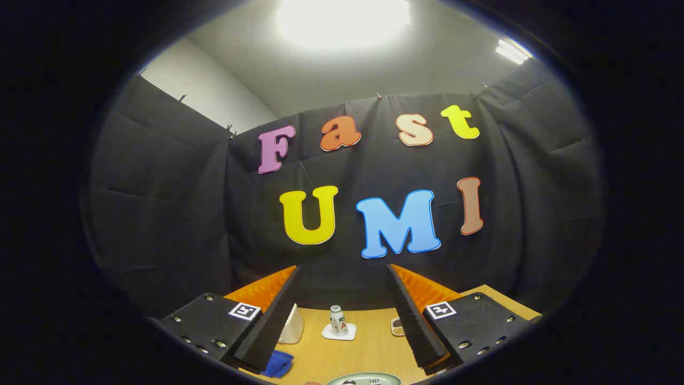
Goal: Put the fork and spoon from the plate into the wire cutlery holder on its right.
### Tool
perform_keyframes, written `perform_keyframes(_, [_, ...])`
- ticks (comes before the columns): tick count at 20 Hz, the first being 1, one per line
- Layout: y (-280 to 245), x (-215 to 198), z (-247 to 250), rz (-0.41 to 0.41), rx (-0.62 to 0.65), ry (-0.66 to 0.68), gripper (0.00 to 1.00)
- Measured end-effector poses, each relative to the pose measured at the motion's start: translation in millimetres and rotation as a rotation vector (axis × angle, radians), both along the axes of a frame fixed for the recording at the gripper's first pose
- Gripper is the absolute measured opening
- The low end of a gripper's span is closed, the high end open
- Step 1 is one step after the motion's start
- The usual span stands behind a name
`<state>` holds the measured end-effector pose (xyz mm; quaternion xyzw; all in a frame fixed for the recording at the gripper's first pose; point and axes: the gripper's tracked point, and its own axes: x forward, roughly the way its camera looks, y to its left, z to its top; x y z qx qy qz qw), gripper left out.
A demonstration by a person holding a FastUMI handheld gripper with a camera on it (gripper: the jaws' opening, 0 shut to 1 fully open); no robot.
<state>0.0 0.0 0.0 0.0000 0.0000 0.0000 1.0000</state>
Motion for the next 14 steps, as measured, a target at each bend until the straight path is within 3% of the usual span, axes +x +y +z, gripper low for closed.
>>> perform_keyframes(14, [-6,9,-19,-0.011,0.033,0.045,0.97])
